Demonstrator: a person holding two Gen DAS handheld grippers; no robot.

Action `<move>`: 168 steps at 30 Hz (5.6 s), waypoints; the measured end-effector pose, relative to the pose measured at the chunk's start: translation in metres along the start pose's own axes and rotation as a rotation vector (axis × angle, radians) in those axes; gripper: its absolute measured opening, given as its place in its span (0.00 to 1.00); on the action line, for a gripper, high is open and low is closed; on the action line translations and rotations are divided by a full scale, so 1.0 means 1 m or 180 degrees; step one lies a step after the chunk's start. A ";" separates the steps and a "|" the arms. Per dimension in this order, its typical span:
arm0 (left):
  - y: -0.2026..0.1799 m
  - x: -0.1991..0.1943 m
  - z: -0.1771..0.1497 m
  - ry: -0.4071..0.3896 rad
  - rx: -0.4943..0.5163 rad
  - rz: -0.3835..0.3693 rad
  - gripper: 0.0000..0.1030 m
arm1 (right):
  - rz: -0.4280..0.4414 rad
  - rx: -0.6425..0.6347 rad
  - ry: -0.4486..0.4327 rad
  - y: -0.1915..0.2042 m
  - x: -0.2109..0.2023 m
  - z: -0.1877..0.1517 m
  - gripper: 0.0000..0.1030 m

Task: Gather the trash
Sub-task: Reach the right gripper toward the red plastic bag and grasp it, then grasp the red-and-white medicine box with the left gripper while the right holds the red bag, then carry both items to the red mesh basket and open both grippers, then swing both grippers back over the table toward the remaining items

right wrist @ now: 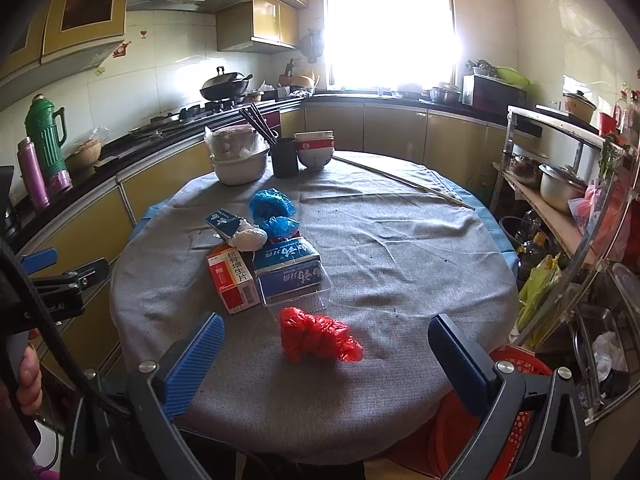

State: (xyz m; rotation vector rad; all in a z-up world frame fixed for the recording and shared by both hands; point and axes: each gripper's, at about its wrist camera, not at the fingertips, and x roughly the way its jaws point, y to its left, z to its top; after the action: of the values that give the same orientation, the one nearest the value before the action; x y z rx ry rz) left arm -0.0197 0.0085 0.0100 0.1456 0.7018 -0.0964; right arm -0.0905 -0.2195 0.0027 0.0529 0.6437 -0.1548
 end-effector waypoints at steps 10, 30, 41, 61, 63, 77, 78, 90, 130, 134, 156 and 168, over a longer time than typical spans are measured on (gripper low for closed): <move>0.001 0.004 -0.002 0.0041 0.0013 0.0004 1.00 | 0.0051 0.0076 0.0007 -0.002 0.007 -0.002 1.00; -0.008 0.080 -0.002 0.0870 -0.0244 -0.0809 1.00 | 0.0472 0.0447 0.0519 -0.047 0.094 -0.020 0.97; -0.042 0.137 0.041 0.1305 -0.0523 -0.1193 1.00 | 0.1014 0.0293 0.0738 -0.041 0.144 -0.025 0.68; -0.071 0.209 0.037 0.1957 -0.1156 -0.1218 0.78 | 0.1224 0.0320 0.0764 -0.029 0.155 -0.048 0.51; -0.069 0.214 0.031 0.2057 -0.1223 -0.1274 0.68 | 0.1206 0.0287 0.0762 -0.028 0.155 -0.048 0.51; -0.042 0.196 0.021 0.2011 -0.1085 -0.1116 0.61 | 0.1207 0.0139 0.0626 -0.020 0.141 -0.050 0.50; -0.039 0.193 0.020 0.1995 -0.1062 -0.1108 0.61 | 0.1213 0.0135 0.0620 -0.019 0.138 -0.050 0.50; -0.043 0.122 0.018 0.1525 -0.0506 -0.1099 0.59 | 0.1228 0.0262 0.0389 -0.041 0.098 -0.051 0.50; -0.329 0.036 -0.014 0.1387 0.1697 -0.2731 0.60 | 0.0111 0.2666 0.0068 -0.310 -0.012 -0.165 0.63; -0.286 0.048 -0.013 0.1330 0.1511 -0.2497 0.60 | 0.0210 0.2498 0.0062 -0.295 -0.003 -0.148 0.63; -0.020 0.111 -0.004 0.1014 -0.0084 -0.1091 0.60 | 0.1378 0.1470 0.0636 -0.091 0.132 -0.020 0.63; 0.012 0.124 -0.011 0.1075 -0.0354 -0.1053 0.60 | 0.1319 0.0934 0.1223 0.007 0.182 -0.007 0.63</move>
State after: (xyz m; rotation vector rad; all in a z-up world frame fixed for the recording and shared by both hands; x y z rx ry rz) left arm 0.0689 0.0177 -0.0774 -0.0648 1.0627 -0.3546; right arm 0.0500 -0.2353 -0.1121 0.5052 0.9741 0.1680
